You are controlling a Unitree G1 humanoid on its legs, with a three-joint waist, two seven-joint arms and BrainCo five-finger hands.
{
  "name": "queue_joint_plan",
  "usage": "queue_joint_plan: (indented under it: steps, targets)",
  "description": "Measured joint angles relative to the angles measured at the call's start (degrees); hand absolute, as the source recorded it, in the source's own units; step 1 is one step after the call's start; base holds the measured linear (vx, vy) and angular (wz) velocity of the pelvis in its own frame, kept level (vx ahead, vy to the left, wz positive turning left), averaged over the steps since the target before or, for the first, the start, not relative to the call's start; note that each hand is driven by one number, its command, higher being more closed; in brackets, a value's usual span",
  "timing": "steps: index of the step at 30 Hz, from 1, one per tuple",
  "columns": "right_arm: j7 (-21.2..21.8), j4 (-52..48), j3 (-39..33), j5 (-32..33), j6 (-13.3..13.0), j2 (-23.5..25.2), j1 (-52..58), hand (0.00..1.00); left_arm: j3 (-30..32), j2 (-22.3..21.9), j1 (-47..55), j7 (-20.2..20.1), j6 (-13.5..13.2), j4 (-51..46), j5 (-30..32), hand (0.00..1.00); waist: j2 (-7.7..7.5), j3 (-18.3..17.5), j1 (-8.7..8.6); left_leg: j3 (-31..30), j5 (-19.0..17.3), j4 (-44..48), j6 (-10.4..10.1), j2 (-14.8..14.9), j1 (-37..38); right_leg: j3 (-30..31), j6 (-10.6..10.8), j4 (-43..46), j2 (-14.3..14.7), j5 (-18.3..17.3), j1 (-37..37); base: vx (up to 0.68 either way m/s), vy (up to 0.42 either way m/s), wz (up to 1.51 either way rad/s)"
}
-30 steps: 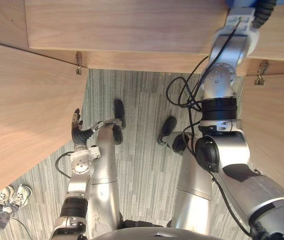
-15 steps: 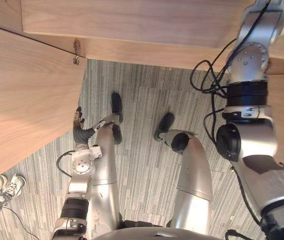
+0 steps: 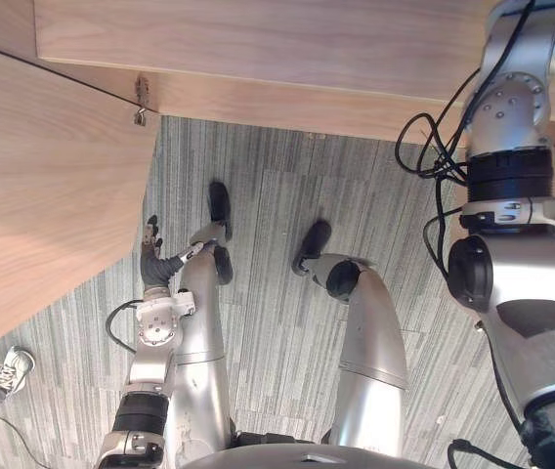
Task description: Walk over to the cabinet, pick up the folder, carry it to the office cabinet, place the folder inside the office cabinet, then close the office cabinet door
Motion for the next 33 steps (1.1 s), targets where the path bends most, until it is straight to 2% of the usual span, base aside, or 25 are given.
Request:
queue_joint_plan:
  steps: [8, 12, 18, 22, 28, 31, 33]
  targets:
    - [3.66, -0.17, 3.20, -2.76, 2.44, -3.56, 4.04, 0.00, -0.34, 0.63, 0.41, -0.04, 0.42, 0.94, 0.00, 0.00, -1.59, -0.87, -0.26, 2.04, -0.49, -1.18, 0.63, 0.99, 2.16, 0.88, 0.99, -3.06, 0.85, 1.40, 1.86, -0.03, 0.004, -0.10]
    - [6.14, -0.15, 5.06, -4.83, 5.04, -5.75, 5.75, 0.00, -0.40, 1.37, 0.32, -0.20, 0.69, 2.26, 0.01, 0.00, -1.60, -0.87, -1.17, 2.54, -0.57, -0.88, 1.13, 1.60, 3.03, 1.40, 1.32, -4.84, 1.52, 2.81, 3.02, -0.02, 0.008, -0.15]
    - [8.42, -0.12, 6.62, -4.93, 6.87, -8.80, 7.88, 0.00, -0.33, 2.30, -0.07, -1.13, 0.92, 4.07, 0.01, 0.00, -1.60, -0.87, -1.20, 3.71, -1.49, -1.39, 1.83, 1.84, 4.13, 2.24, 2.07, -6.55, 1.82, 3.69, 3.99, -0.02, 0.015, -0.09]
    - [11.19, -0.12, 7.57, -9.82, 8.38, -11.53, 10.39, 0.00, 0.04, 3.33, -1.80, -1.40, 1.34, 6.36, -0.05, 0.00, -1.60, -0.87, -1.30, 4.09, -1.55, -1.52, 2.28, 1.85, 4.17, 2.48, 2.38, -7.81, 1.93, 4.61, 4.27, -0.02, 0.017, -0.06]
    - [13.81, -1.74, 7.61, -14.27, 8.69, -14.62, 16.44, 0.00, 1.14, 4.01, -3.32, -2.27, 1.69, 6.83, -1.11, 0.00, -1.64, -0.85, -1.43, 4.55, -2.12, -1.14, 3.52, 1.87, 4.85, 2.73, 3.14, -9.13, 1.99, 5.30, 5.57, -0.01, 0.018, -0.04]
    - [16.48, -6.54, 9.95, -20.57, 10.03, -20.41, 21.19, 0.00, 2.36, 5.49, -3.39, -2.52, 1.81, 6.84, -1.18, 0.00, -1.73, -0.80, -1.55, 5.18, -2.64, -1.27, 3.75, 1.87, 4.85, 3.11, 3.74, -10.12, 2.01, 5.92, 5.60, -0.01, 0.026, -0.06]
    - [18.11, -8.56, 9.93, -25.54, 10.45, -22.02, 23.24, 0.00, 2.71, 6.61, -3.71, -3.43, 1.83, 6.84, -1.19, 0.00, -1.74, -0.79, -1.72, 5.46, -2.79, -1.20, 4.00, 1.87, 4.85, 3.31, 3.94, -10.49, 2.01, 6.21, 5.68, -0.01, 0.028, -0.07]
